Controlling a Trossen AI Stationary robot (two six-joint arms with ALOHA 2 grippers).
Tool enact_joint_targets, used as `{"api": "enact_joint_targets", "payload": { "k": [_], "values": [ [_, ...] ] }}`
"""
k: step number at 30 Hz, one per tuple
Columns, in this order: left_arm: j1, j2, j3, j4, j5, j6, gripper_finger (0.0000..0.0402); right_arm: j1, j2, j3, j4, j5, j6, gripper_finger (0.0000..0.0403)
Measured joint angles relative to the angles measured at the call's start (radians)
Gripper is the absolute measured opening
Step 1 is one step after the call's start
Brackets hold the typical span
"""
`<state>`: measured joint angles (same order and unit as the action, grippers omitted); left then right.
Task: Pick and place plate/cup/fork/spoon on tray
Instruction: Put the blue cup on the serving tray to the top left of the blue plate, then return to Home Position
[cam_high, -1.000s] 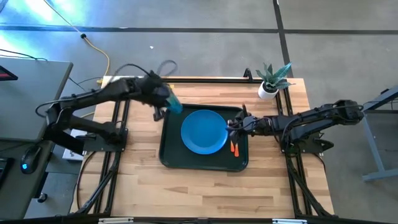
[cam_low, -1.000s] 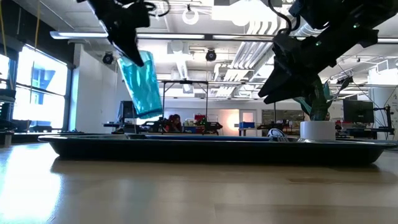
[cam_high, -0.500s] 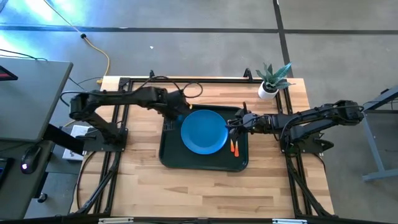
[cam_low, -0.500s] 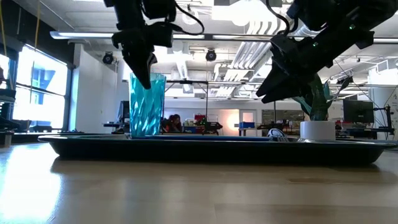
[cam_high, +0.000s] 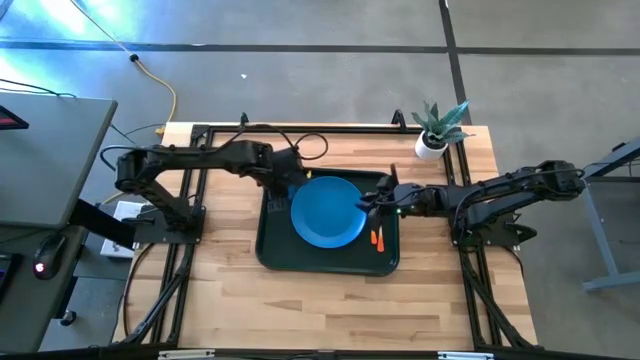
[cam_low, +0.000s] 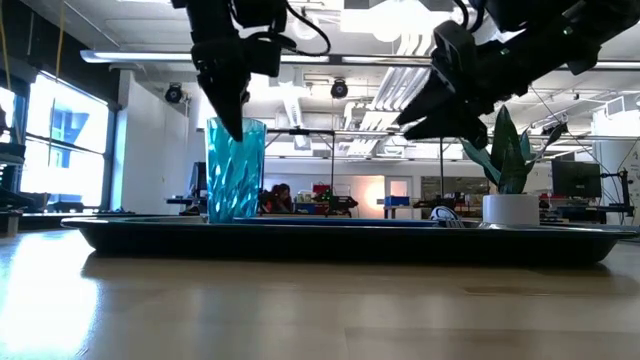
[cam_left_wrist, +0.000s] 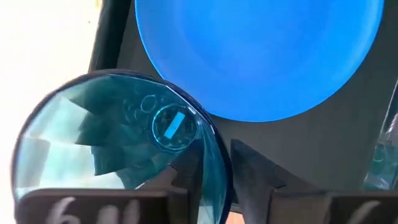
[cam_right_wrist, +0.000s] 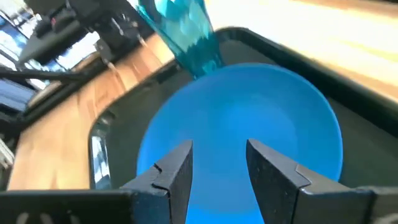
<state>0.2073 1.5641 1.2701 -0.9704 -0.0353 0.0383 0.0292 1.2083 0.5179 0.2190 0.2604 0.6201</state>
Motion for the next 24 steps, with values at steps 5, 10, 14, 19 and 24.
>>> {"api": "enact_joint_targets", "payload": {
  "k": [5, 10, 14, 19, 24],
  "values": [
    [-0.001, -0.053, 0.0, 0.014, -0.037, 0.023, 0.0111, 0.0, 0.0, 0.0, 0.058, 0.027, -0.063, 0.0142],
    [-0.002, -0.143, 0.0, 0.051, -0.151, 0.015, 0.0137, 0.013, -0.017, 0.0, 0.212, 0.104, -0.209, 0.0142],
    [-0.016, -0.258, -0.001, 0.086, -0.192, -0.007, 0.0144, 0.019, -0.096, 0.0, 0.321, 0.115, -0.352, 0.0142],
    [-0.087, -0.483, -0.161, 0.432, -0.193, -0.015, 0.0135, 0.018, -0.246, 0.0, 0.283, 0.082, -0.516, 0.0134],
    [-0.154, -0.669, -0.407, 0.795, -0.193, 0.039, 0.0118, -0.003, -0.394, 0.0, 0.163, -0.039, -0.582, 0.0087]
  ]
}}
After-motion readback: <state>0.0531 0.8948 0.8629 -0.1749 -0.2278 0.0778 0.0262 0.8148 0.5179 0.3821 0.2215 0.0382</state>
